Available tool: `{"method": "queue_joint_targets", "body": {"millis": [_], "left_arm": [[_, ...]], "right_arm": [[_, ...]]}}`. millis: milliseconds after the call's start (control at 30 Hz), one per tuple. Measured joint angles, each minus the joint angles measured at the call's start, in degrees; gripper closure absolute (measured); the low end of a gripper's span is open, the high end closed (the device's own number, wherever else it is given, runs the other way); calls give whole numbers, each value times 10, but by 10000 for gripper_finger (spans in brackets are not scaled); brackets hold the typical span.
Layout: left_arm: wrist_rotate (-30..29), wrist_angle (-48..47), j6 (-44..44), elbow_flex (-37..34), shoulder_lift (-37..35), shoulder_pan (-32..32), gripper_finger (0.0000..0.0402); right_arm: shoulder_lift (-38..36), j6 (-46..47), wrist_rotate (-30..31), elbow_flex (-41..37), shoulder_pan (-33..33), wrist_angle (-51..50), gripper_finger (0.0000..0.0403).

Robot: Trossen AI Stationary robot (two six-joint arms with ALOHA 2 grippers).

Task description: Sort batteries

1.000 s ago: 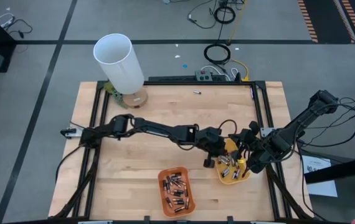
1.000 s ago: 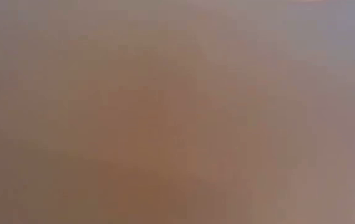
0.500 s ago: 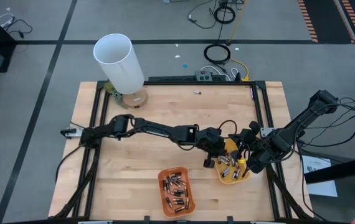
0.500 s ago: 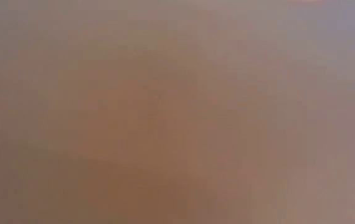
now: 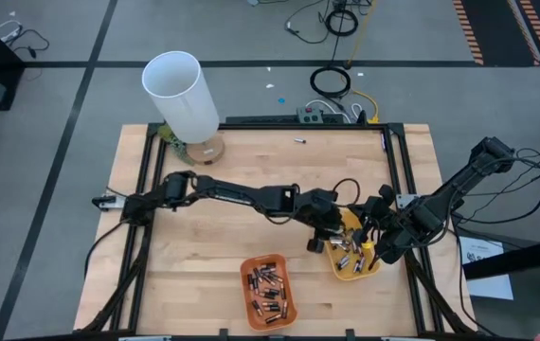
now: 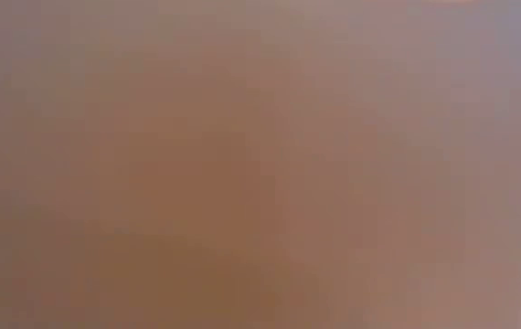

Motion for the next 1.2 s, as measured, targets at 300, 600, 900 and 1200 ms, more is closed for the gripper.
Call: {"method": "queue_joint_targets", "body": {"millis": [300,600,900,1200], "left_arm": [[-2,-201,75,0,-90,28,246],[18,-178,71,-104,-96,74,245],[-54,-83,88,-166,-91,71,245],[-45,-52,51,-160,-57,62,245]], "right_arm": [[2,-2,-14,0,8,4,403],[2,-8,-14,0,18,9,403],[3,-11,-14,0,17,12,403],[3,-11,-15,0,17,16,403]]}}
